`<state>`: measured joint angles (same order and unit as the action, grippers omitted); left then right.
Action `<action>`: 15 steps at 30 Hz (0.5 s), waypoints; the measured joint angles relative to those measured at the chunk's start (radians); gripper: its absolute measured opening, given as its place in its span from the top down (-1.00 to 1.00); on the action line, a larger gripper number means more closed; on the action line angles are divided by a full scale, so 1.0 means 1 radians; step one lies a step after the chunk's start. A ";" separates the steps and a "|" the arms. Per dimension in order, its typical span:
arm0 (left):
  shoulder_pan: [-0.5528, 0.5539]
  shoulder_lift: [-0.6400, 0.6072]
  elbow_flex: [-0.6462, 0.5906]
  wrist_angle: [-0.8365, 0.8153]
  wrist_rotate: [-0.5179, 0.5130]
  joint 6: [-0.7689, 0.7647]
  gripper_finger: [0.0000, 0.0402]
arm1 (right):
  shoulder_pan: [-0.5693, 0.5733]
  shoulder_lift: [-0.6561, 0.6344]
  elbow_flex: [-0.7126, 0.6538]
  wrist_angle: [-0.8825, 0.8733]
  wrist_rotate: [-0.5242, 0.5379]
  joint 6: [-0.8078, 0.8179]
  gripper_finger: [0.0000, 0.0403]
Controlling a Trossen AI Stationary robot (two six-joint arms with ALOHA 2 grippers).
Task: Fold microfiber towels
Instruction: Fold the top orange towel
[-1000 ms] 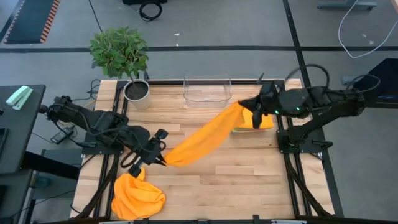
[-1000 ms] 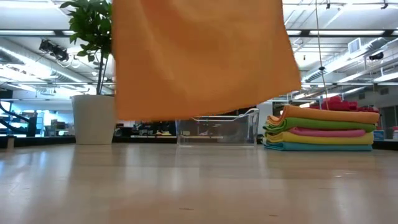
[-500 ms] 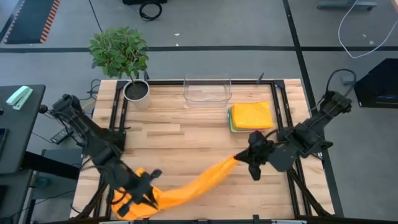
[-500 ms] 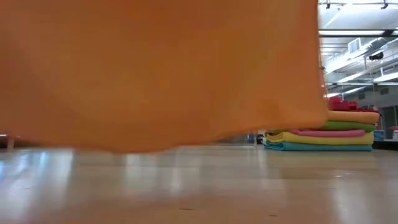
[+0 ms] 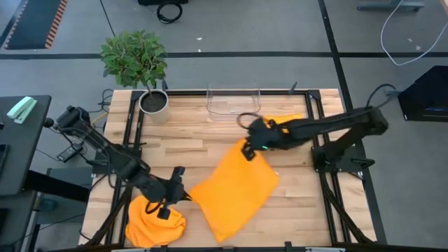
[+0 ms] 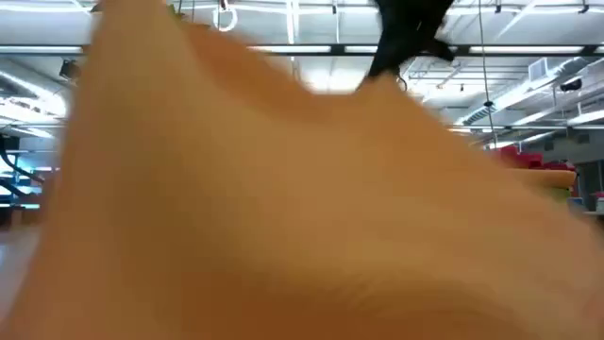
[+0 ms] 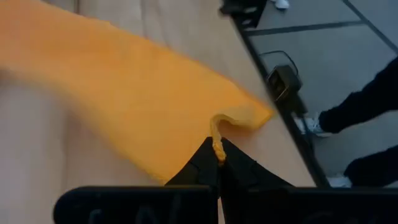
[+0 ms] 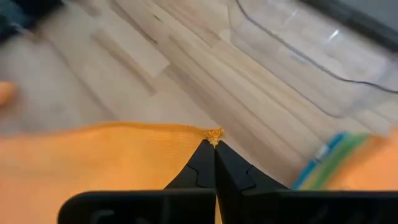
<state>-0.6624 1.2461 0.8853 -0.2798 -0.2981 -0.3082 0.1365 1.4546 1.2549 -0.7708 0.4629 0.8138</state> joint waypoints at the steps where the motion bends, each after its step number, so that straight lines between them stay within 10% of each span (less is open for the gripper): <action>1: 0.002 0.000 -0.040 0.020 0.000 -0.036 0.98 | -0.037 0.030 -0.025 0.052 -0.020 -0.028 1.00; 15: -0.031 -0.003 -0.244 0.094 0.033 -0.244 0.96 | -0.263 0.218 0.054 0.126 -0.199 -0.205 0.36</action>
<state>-0.6938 1.2430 0.6415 -0.1858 -0.2649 -0.5522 -0.1269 1.6721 1.3092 -0.6452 0.2643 0.6086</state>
